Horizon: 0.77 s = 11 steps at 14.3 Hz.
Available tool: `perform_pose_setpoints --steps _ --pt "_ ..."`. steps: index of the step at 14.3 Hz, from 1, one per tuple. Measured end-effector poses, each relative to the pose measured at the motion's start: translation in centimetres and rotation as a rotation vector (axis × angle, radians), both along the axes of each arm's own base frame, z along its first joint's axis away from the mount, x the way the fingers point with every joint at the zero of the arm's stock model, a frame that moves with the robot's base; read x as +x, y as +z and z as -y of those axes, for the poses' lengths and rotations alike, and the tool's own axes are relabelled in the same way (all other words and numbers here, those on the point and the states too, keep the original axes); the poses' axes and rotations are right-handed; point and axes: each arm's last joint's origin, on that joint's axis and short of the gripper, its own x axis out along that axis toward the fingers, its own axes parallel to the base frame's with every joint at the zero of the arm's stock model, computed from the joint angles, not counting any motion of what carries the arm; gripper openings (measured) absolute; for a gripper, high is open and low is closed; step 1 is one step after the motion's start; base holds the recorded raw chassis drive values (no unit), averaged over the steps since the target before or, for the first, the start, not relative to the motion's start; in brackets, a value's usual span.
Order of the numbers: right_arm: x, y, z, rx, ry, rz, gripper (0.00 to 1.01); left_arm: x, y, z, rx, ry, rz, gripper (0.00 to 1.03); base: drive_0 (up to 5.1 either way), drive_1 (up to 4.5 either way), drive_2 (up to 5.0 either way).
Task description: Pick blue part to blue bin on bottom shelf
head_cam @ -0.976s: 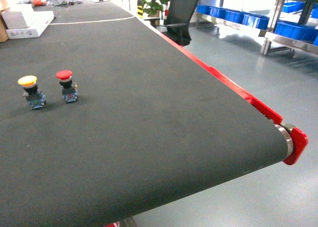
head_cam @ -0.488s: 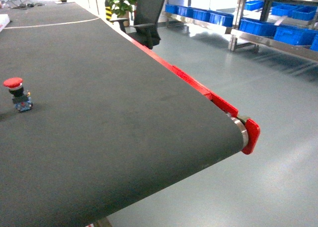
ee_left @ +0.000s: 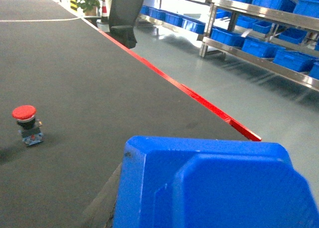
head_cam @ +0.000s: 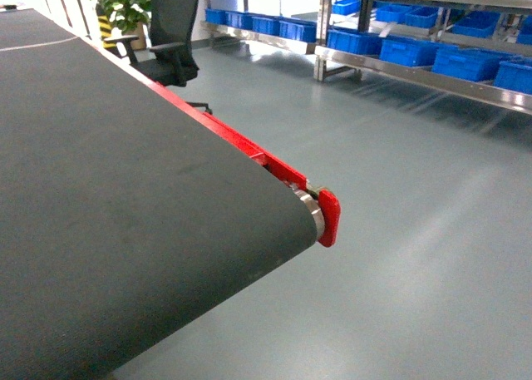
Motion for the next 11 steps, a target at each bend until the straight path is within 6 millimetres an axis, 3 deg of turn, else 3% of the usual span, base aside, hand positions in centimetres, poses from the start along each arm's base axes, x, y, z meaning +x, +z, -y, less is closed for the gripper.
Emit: perform_pose_setpoints --steps 11 --pt "0.0 0.0 0.0 0.0 0.0 0.0 0.98 0.0 0.0 0.0 0.0 0.0 0.0 0.45 -1.6 -1.59 -1.6"
